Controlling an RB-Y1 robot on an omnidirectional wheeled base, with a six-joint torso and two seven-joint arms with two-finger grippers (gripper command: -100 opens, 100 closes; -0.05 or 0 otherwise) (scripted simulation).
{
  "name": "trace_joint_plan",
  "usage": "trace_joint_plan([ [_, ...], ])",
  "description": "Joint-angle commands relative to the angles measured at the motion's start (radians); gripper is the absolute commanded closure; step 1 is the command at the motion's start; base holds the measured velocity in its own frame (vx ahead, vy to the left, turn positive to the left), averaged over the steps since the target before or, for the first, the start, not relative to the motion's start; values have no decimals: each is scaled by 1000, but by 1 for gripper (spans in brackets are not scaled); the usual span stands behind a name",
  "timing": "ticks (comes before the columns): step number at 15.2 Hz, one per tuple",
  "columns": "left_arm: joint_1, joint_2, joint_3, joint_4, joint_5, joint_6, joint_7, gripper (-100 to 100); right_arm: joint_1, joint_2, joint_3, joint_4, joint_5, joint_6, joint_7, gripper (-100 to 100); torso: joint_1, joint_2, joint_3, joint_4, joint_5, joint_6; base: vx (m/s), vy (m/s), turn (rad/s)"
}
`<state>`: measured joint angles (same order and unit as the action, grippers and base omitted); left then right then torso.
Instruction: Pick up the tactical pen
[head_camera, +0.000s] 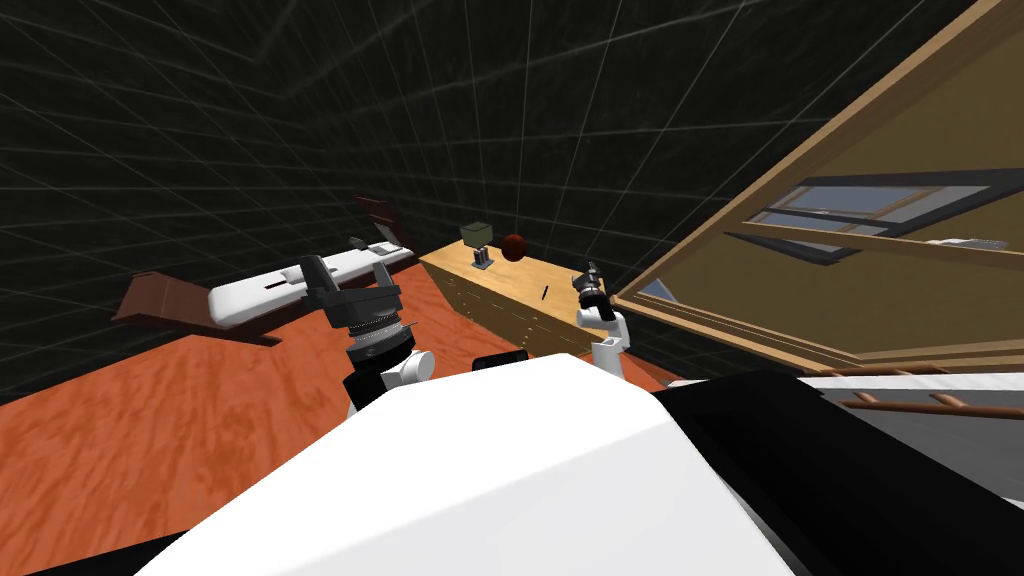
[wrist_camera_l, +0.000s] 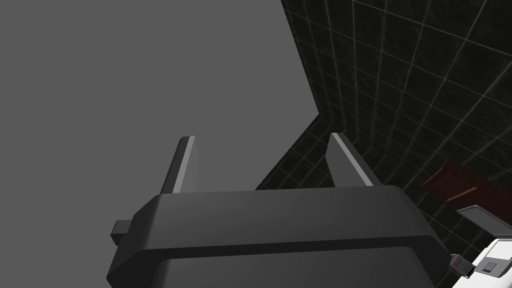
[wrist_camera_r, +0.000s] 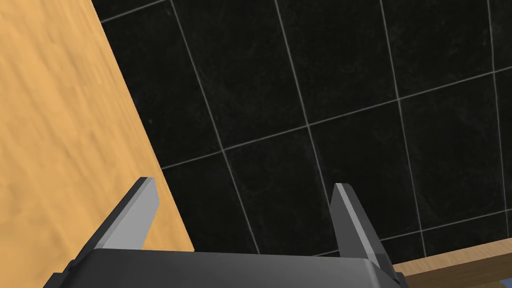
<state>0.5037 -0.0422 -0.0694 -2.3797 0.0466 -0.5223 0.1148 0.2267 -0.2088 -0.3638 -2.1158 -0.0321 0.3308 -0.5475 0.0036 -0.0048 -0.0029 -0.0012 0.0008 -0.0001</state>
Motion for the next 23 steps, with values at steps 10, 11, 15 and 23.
trace_joint_plan([
  [10, 0, 0, 0, 0, 0, 0, 0, 0, -84, 5, -87, 39, -17, 222, -142, -100, -1, 1, 1, 0, 0, 0, 40, 44, -35],
  [11, 0, 0, 0, 0, 0, 0, 0, 0, -84, 5, -87, 39, -17, 240, -142, -100, -1, 1, 1, 0, 0, 0, 50, 60, -70],
  [15, 0, 0, 0, 0, 0, 0, 0, 0, -109, 9, -114, 51, -22, 318, -187, -100, -1, 1, 1, 0, 0, 0, 47, 46, -38],
  [23, 0, 0, 0, 0, 0, 0, 0, 0, -158, 18, -168, 74, -32, 472, -274, -100, -1, 1, 1, 0, 0, 0, 39, 48, -38],
])
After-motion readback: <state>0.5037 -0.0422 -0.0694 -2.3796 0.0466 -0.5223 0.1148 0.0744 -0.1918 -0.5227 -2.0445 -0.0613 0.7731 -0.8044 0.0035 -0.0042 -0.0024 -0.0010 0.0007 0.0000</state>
